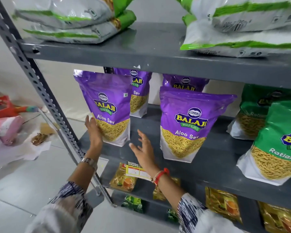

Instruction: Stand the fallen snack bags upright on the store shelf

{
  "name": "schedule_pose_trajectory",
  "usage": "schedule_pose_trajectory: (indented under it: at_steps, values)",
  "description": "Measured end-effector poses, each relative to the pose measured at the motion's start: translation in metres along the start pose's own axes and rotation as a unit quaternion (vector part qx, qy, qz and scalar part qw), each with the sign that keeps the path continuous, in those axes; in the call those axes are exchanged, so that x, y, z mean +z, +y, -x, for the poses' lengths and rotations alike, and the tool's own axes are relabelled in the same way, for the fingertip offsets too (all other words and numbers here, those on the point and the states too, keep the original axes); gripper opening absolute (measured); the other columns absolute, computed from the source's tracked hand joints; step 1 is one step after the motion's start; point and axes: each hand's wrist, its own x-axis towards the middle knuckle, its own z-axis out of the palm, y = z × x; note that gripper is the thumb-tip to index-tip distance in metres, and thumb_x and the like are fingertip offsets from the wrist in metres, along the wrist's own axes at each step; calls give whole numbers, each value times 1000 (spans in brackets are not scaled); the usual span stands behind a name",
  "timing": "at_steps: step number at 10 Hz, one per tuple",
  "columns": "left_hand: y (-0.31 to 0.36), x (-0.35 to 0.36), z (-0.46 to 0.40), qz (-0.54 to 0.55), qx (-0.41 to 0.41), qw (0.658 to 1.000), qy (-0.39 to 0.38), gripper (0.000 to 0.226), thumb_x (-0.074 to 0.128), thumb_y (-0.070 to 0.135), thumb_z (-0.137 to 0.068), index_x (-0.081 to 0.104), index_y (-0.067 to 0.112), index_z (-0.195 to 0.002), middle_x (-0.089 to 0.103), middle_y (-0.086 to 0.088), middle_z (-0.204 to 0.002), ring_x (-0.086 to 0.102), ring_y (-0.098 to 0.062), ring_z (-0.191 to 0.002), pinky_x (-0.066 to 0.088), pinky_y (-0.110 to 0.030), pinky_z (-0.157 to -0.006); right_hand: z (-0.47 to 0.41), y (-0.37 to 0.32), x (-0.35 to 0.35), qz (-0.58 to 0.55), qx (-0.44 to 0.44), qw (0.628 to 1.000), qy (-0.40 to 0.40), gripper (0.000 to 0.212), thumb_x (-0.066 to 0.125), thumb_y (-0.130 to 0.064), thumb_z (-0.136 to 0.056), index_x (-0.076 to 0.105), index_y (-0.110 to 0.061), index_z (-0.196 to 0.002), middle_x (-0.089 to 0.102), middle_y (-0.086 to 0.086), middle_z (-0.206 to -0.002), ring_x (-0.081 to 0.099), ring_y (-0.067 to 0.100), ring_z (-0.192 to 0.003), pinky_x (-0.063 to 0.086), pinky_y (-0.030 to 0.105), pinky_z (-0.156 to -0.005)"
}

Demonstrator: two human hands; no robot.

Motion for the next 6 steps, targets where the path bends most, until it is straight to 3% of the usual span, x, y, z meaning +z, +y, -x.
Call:
schedule_pose_trajectory:
  at_steps: [1,2,3,4,5,6]
  values:
    - [-3,-1,-20,-18,-36,998,-57,55,27,59,-84,45,26,-124,57,6,-118,54,-6,-102,35,-36,-108,-21,-17,14,8,15,997,-77,66,56,-15,-93,19,-11,-148,27,8,-155,27,21,-144,25,33,-117]
    - [-8,-4,-16,-11,-42,997,-58,43,21,51,-95,47,27,-119,56,2,-119,56,-3,-96,44,-29,-96,-31,-20,27,-4,28,995,-95,72,56,-19,-91,15,-15,-150,26,7,-155,30,23,-142,25,41,-119]
    - [-4,-4,-8,-7,-33,998,-48,44,19,45,-98,44,20,-124,54,-1,-117,56,-7,-95,45,-31,-94,-33,-19,31,-9,43,995,-88,74,56,-19,-90,14,-18,-151,31,14,-154,36,30,-139,32,51,-115]
    - [-2,-9,-6,-19,-31,998,-57,51,17,43,-98,38,14,-135,52,-2,-125,50,-16,-111,39,-36,-102,-34,-19,28,-17,51,994,-93,72,55,-13,-93,12,-19,-150,30,13,-154,36,27,-139,33,47,-115]
    - [2,-14,-4,-31,-19,998,-57,56,23,47,-96,21,21,-145,34,-6,-151,38,-18,-132,28,-39,-114,-25,-26,22,1,38,996,-83,75,58,-17,-91,12,-18,-150,30,13,-154,34,24,-140,32,44,-116]
    - [-5,-14,8,-68,38,997,-6,61,27,46,-95,5,25,-148,8,-3,-160,16,-18,-144,13,-44,-120,-6,-23,12,1,4,1000,7,75,59,-21,-89,16,-17,-150,24,13,-158,24,26,-146,30,51,-116]
